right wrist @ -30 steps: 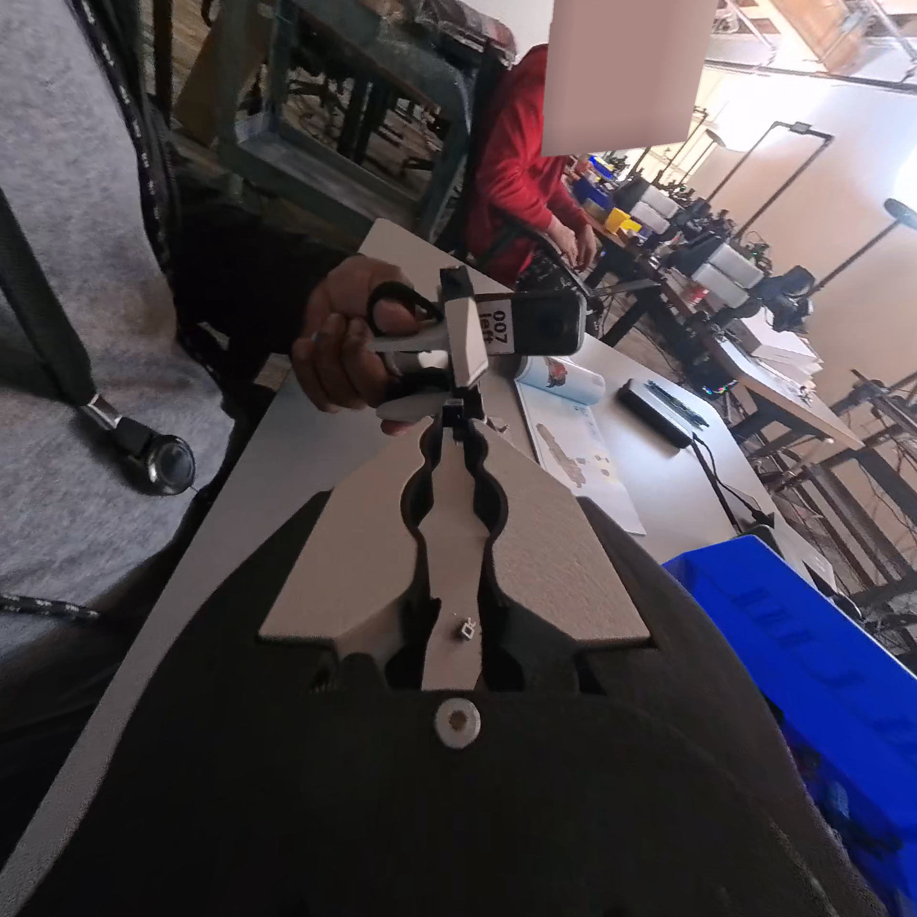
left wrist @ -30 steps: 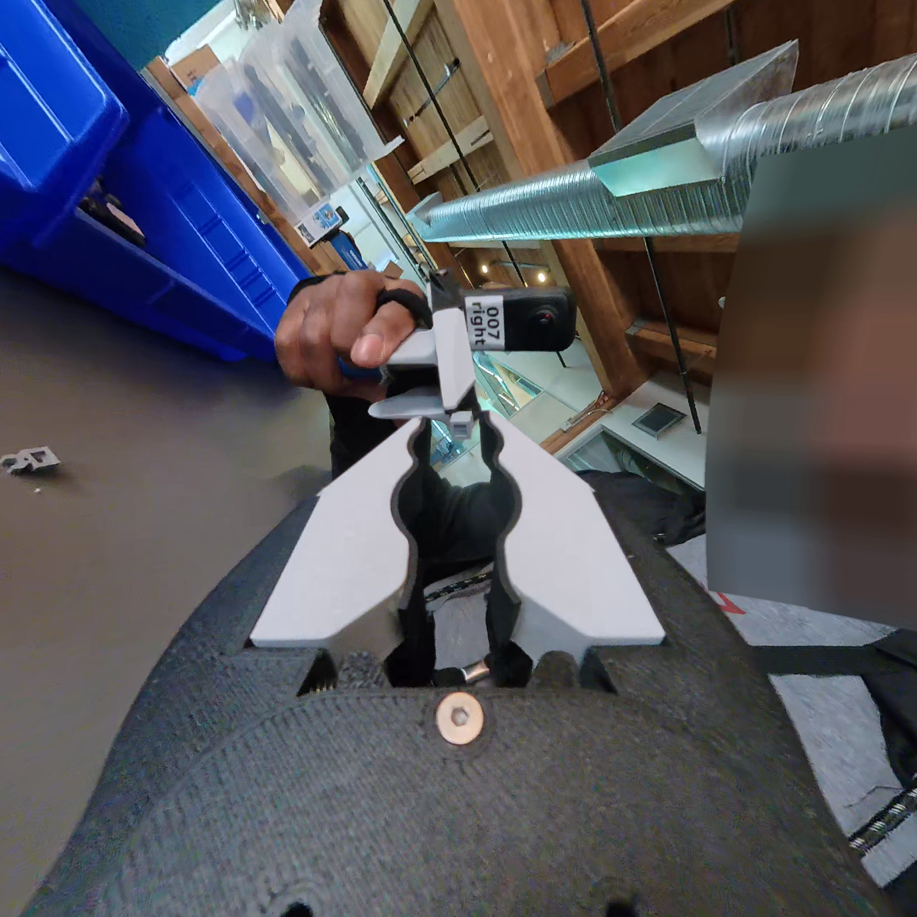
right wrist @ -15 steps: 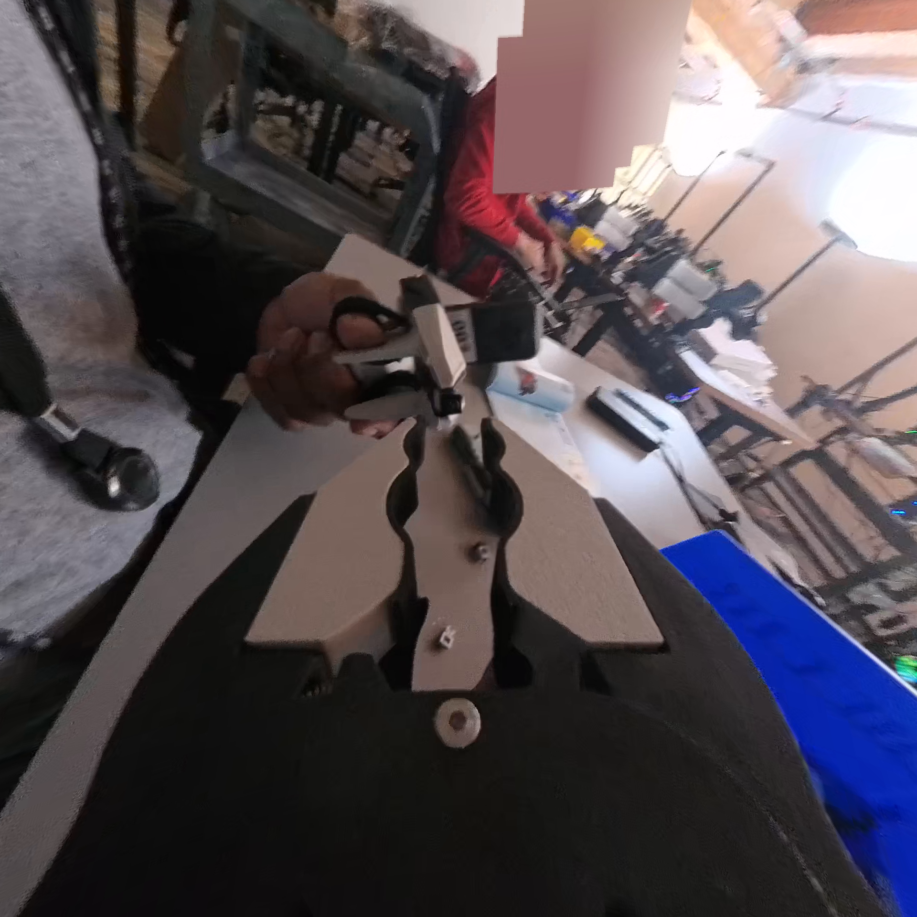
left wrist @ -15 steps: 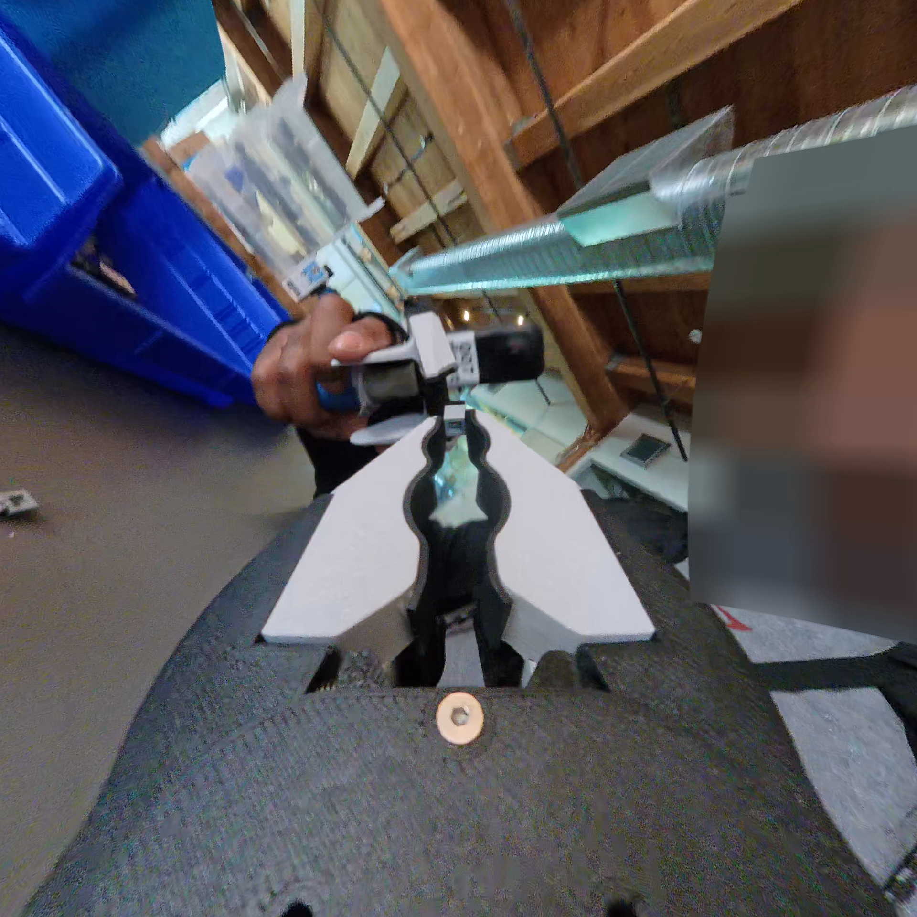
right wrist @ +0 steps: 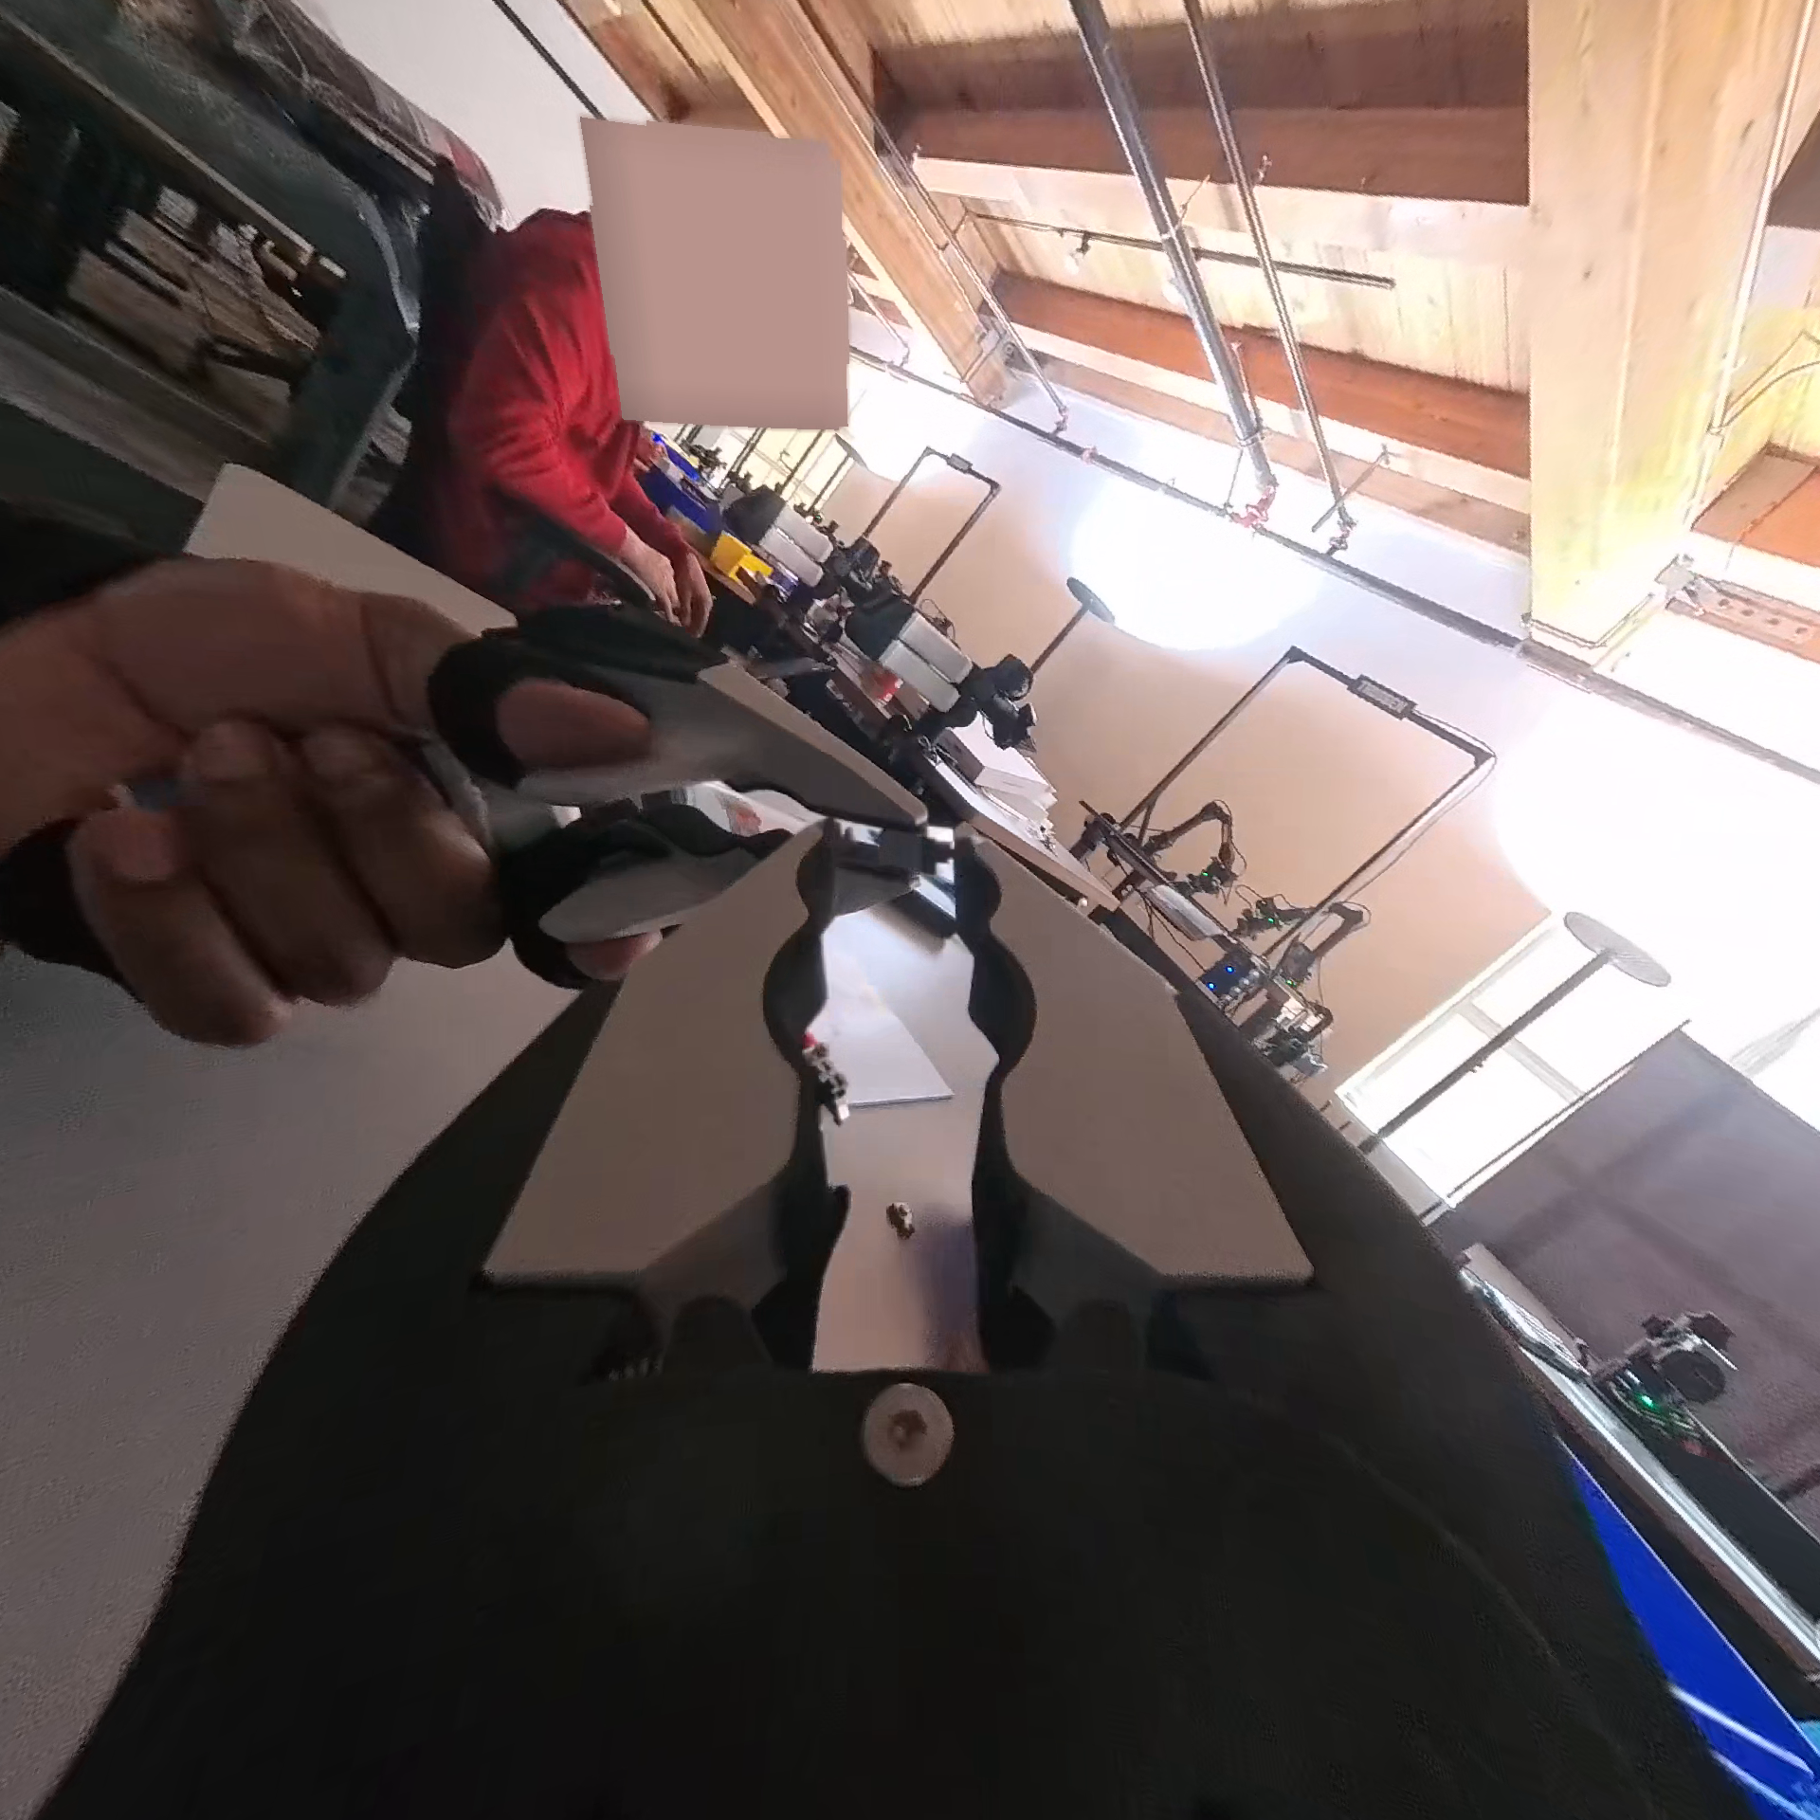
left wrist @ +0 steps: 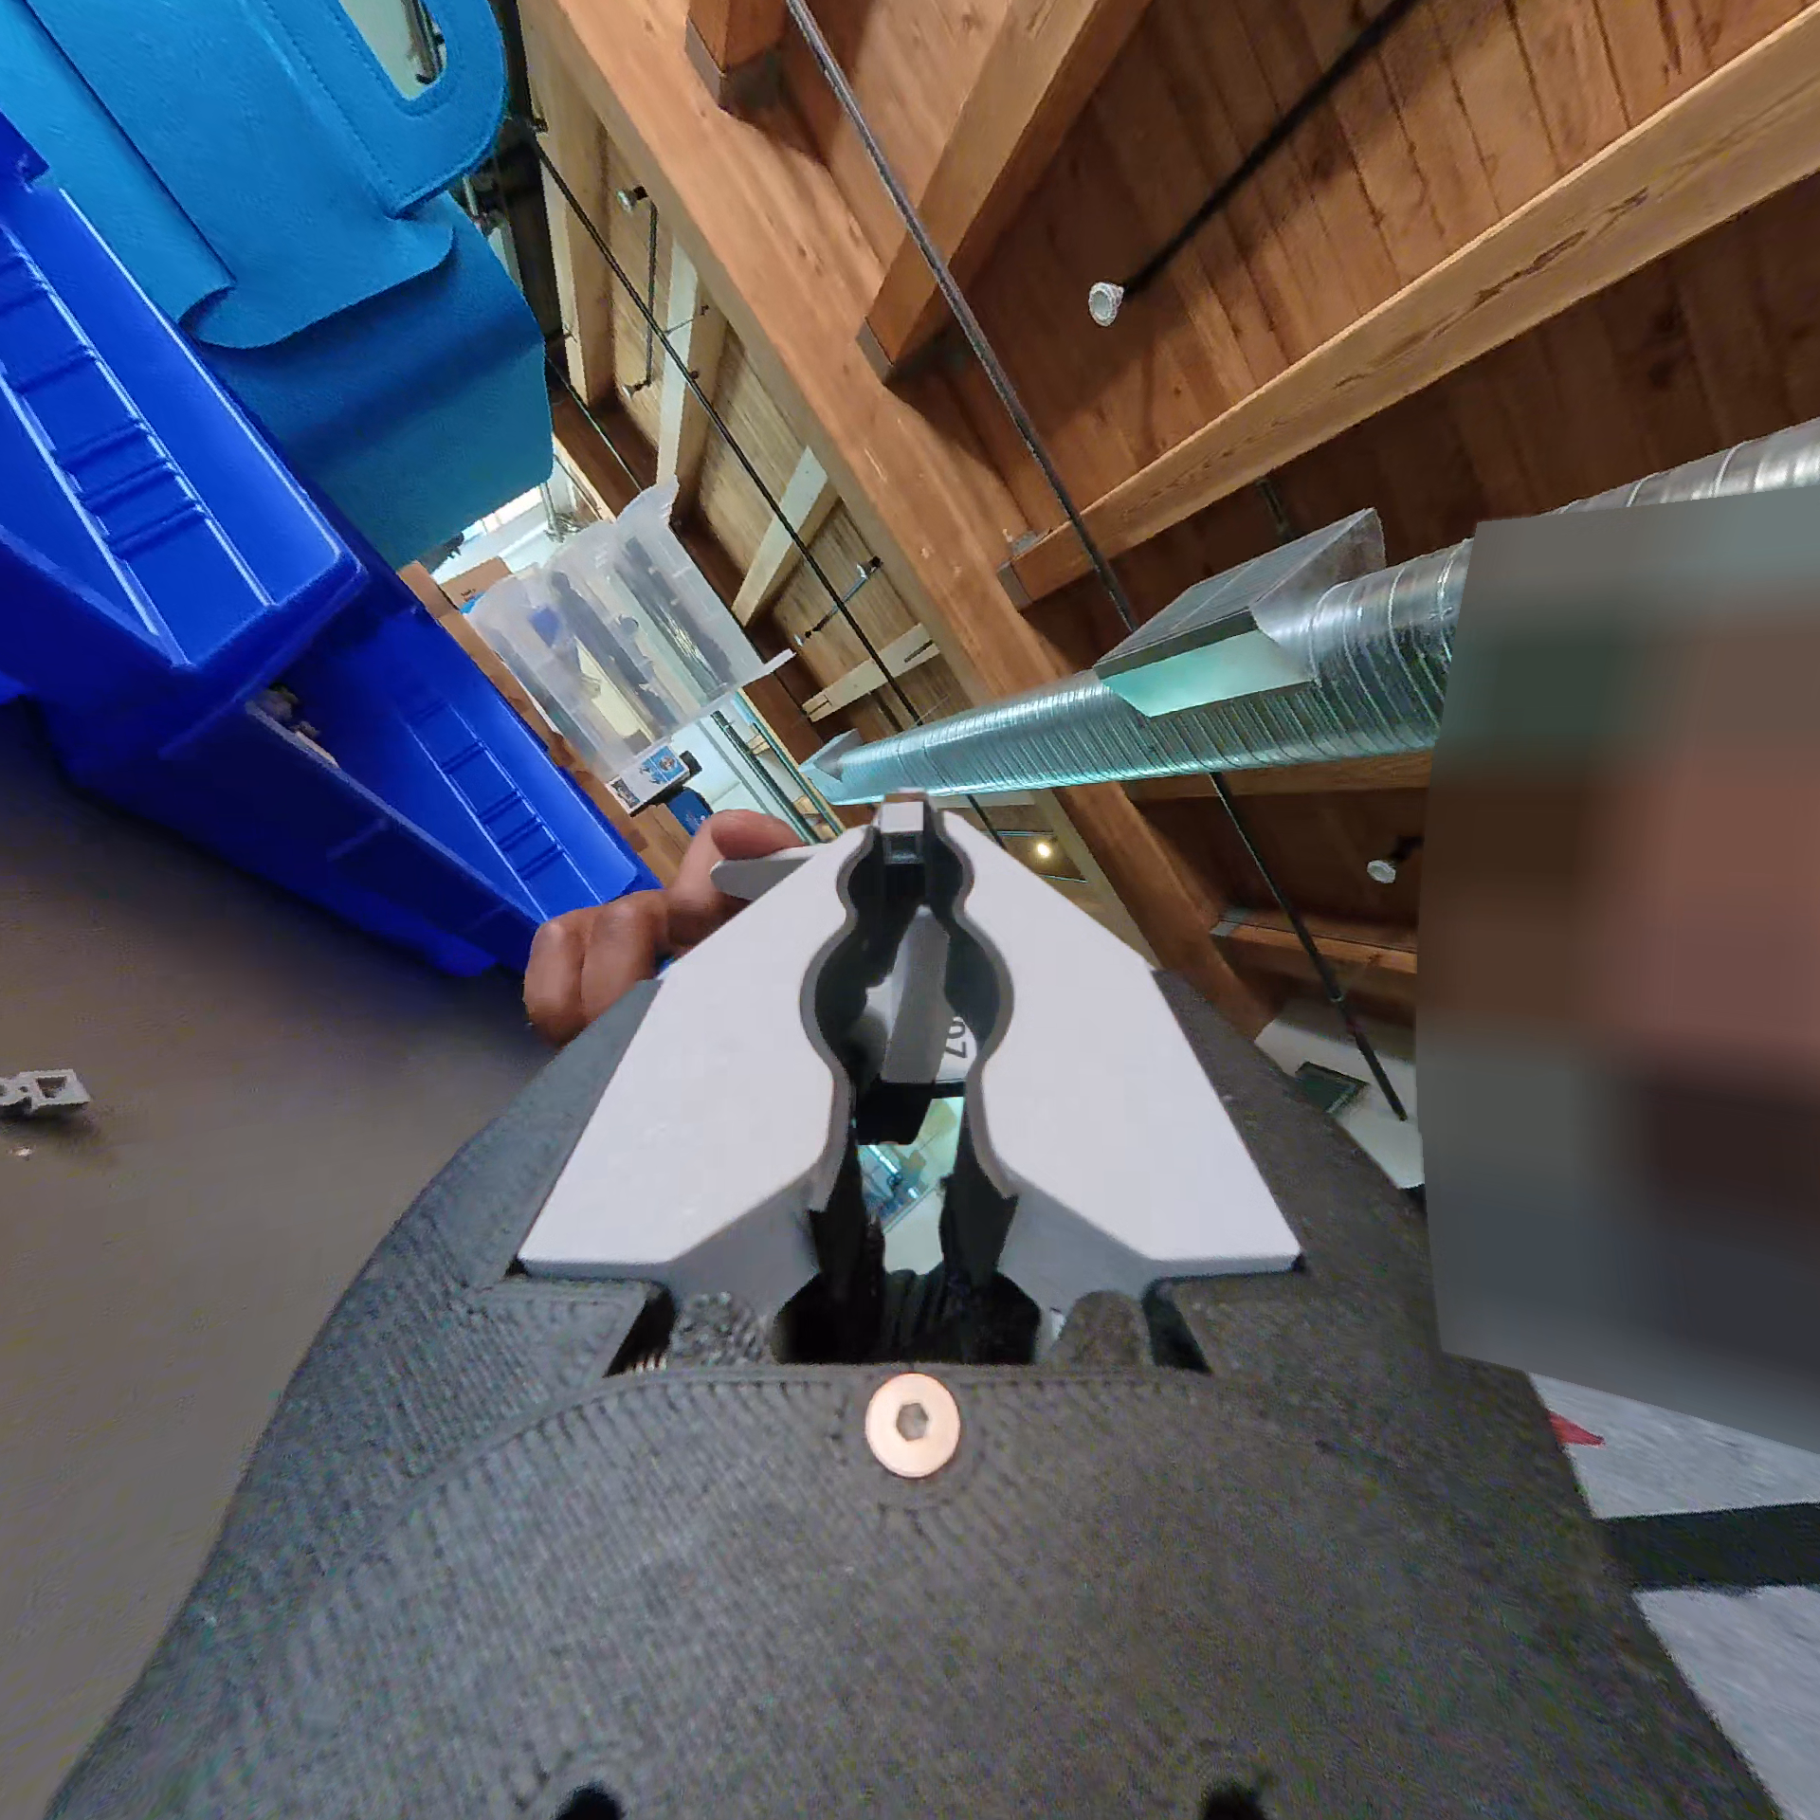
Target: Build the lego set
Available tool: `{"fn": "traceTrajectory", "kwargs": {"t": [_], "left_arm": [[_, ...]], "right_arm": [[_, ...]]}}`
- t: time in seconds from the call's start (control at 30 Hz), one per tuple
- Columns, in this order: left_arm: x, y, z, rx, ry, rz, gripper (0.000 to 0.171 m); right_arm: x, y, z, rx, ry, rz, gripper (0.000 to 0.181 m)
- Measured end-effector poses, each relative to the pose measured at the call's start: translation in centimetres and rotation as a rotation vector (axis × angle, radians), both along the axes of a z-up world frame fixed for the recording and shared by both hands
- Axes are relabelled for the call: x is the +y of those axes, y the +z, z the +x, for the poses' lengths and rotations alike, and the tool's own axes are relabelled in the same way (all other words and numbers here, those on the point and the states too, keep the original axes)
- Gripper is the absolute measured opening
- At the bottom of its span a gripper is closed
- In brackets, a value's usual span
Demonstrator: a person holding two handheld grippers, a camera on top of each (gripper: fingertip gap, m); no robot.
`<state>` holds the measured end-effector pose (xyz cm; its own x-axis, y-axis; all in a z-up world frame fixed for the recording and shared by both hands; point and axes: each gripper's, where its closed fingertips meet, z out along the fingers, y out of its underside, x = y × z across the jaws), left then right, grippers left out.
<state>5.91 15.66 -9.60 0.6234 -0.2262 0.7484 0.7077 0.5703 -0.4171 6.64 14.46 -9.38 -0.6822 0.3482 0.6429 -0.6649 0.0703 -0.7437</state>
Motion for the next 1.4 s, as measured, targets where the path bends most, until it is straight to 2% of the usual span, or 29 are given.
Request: {"fn": "traceTrajectory", "kwargs": {"t": [0.13, 0.37, 0.5, 0.73, 1.23, 1.3, 1.4], "left_arm": [[0.1, -0.3, 0.0, 0.001, -0.003, -0.025, 0.008], [0.3, -0.6, -0.1, -0.001, 0.003, -0.051, 0.008], [-0.1, -0.4, -0.4, 0.002, 0.04, -0.04, 0.008], [0.3, -0.6, -0.2, -0.007, 0.032, -0.04, 0.008], [1.8, -1.3, 1.3, 0.037, -0.137, -0.182, 0.009], [1.8, -1.3, 1.2, 0.049, -0.118, -0.203, 0.008], [1.4, -1.1, 0.6, 0.052, -0.055, -0.199, 0.008]], "right_arm": [[0.1, 0.0, -0.4, -0.012, -0.001, 0.002, 0.016], [0.2, -0.2, -0.5, -0.039, 0.042, 0.027, 0.015], [0.2, -0.1, -0.7, -0.017, -0.005, 0.008, 0.017], [-0.2, -0.5, -0.8, -0.01, -0.047, 0.016, 0.017], [0.9, -1.3, 0.7, -0.035, 0.238, 0.215, 0.017], [0.9, -1.2, 0.6, -0.038, 0.237, 0.212, 0.017], [0.9, -0.7, 0.0, -0.02, 0.164, 0.144, 0.024]]}}
